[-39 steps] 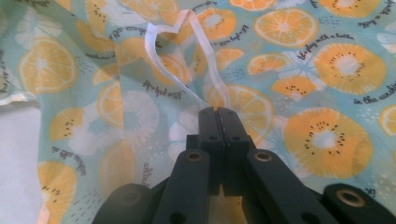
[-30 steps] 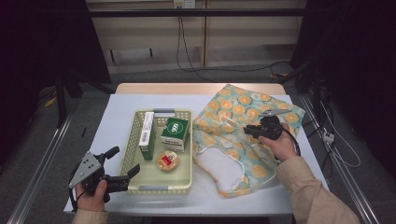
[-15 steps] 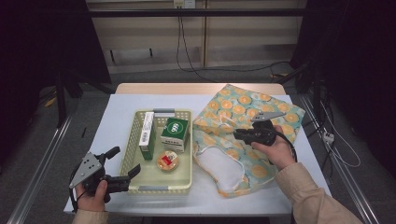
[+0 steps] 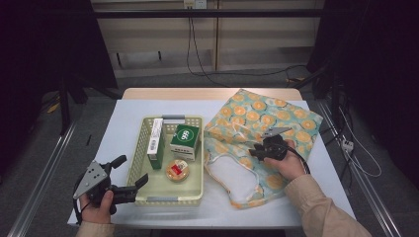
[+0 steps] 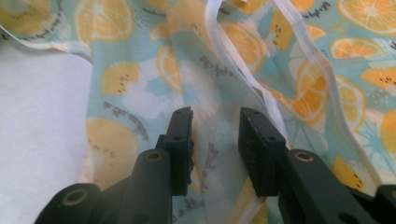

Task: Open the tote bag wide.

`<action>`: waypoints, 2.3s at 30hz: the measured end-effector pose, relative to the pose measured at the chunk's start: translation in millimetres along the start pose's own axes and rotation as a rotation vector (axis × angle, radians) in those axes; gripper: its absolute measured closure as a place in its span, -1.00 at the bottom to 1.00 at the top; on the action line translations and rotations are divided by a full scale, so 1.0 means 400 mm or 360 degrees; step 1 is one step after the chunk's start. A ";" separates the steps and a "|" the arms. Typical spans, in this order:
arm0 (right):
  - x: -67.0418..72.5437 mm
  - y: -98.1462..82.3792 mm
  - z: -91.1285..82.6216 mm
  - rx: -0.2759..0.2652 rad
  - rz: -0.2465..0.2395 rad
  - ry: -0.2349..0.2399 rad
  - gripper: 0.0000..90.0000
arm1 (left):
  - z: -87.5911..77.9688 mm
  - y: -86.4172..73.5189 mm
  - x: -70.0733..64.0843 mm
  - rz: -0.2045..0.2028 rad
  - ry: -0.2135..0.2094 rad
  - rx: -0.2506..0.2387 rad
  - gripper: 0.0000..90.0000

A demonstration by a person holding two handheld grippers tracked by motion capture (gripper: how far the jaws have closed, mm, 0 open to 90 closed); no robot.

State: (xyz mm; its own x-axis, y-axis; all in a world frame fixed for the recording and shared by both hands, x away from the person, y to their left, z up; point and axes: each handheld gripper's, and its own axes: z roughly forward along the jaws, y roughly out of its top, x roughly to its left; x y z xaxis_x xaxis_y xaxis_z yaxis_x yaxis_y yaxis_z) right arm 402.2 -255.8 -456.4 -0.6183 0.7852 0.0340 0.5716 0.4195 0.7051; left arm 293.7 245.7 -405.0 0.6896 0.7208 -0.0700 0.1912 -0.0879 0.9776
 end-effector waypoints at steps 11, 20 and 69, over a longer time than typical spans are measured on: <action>-0.020 -0.006 0.005 -0.0035 0.0020 -0.0002 0.69 | 0.000 0.001 -0.002 -0.0001 -0.0002 -0.0002 -0.95; -0.032 -0.002 0.008 -0.0024 0.0055 -0.0038 1.00 | 0.003 0.001 -0.002 0.0005 -0.0009 0.0001 -0.95; -0.152 0.007 0.018 -0.0027 0.0161 -0.0190 0.13 | 0.007 -0.005 -0.001 -0.0007 0.0001 0.0023 -0.95</action>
State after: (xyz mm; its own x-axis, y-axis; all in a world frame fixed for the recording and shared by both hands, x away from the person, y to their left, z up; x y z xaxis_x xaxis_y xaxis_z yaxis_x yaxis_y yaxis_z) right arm 445.2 -299.2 -461.8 -0.4887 0.8722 0.0218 0.6181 0.3285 0.7142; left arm 295.1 243.5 -407.6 0.6885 0.7215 -0.0741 0.2040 -0.0946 0.9744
